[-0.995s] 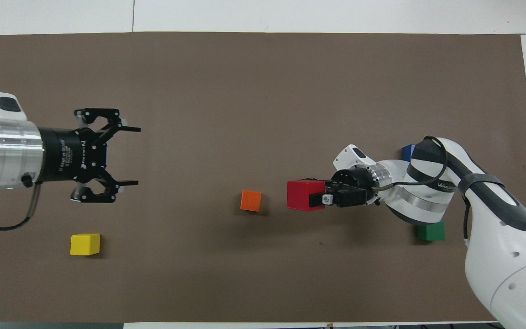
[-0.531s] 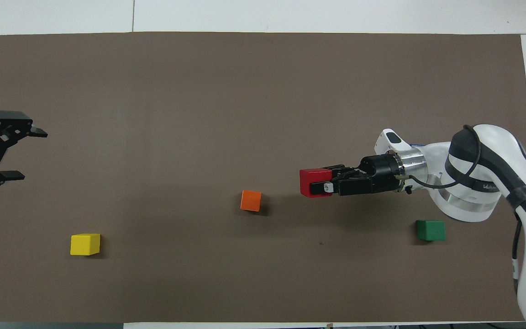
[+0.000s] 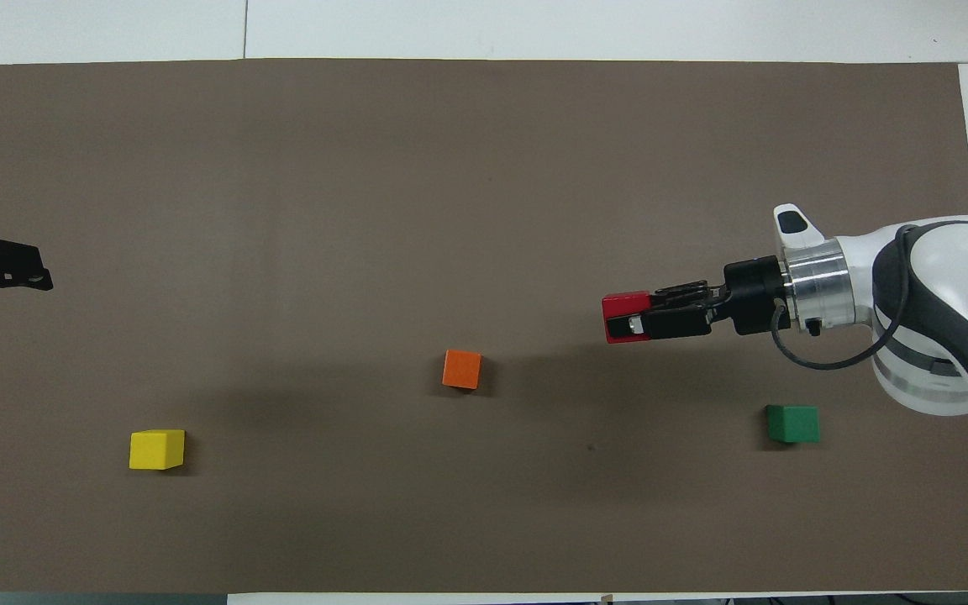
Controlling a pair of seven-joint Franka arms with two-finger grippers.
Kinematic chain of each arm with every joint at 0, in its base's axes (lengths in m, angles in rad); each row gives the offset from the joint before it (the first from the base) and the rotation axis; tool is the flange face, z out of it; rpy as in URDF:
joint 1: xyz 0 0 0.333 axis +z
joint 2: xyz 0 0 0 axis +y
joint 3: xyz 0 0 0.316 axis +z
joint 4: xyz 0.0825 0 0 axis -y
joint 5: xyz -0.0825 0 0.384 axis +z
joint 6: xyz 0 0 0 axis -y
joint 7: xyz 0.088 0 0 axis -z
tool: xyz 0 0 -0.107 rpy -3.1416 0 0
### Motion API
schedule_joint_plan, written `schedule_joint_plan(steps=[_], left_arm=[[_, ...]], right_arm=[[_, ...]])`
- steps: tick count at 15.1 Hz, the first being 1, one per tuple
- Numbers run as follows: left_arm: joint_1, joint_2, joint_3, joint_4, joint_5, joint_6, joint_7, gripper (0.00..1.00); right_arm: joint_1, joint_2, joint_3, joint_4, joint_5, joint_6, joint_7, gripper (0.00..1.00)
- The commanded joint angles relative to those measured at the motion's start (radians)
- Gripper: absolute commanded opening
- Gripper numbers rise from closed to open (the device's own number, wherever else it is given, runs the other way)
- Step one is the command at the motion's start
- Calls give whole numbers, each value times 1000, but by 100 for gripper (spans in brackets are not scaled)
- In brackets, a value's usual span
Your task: Transfer red block to right arm and stack on blue block
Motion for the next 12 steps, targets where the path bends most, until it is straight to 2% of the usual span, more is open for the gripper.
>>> schedule_joint_plan(steps=[1,2,5,8,10,12], left_arm=[[-65,181,-8,308,96,-211,88,100],[-97,190,-3,329,107,-221,91,100],[-102,141,1,219,104,-182,88,100],[-139,99,20,134,104,-158,80,100],[-235,88,128,131,83,-154,83,100],[-240,85,194,131,-37,-142,82,100]], right_arm=[[-3,-15,4,62,-287,41,191,0],[-2,-17,4,76,-387,54,258,0],[1,-17,7,82,-662,64,436,0],[9,-15,12,72,-851,70,602,0],[1,-5,12,49,-923,125,628,0],[-3,23,12,10,-1011,218,657,0]])
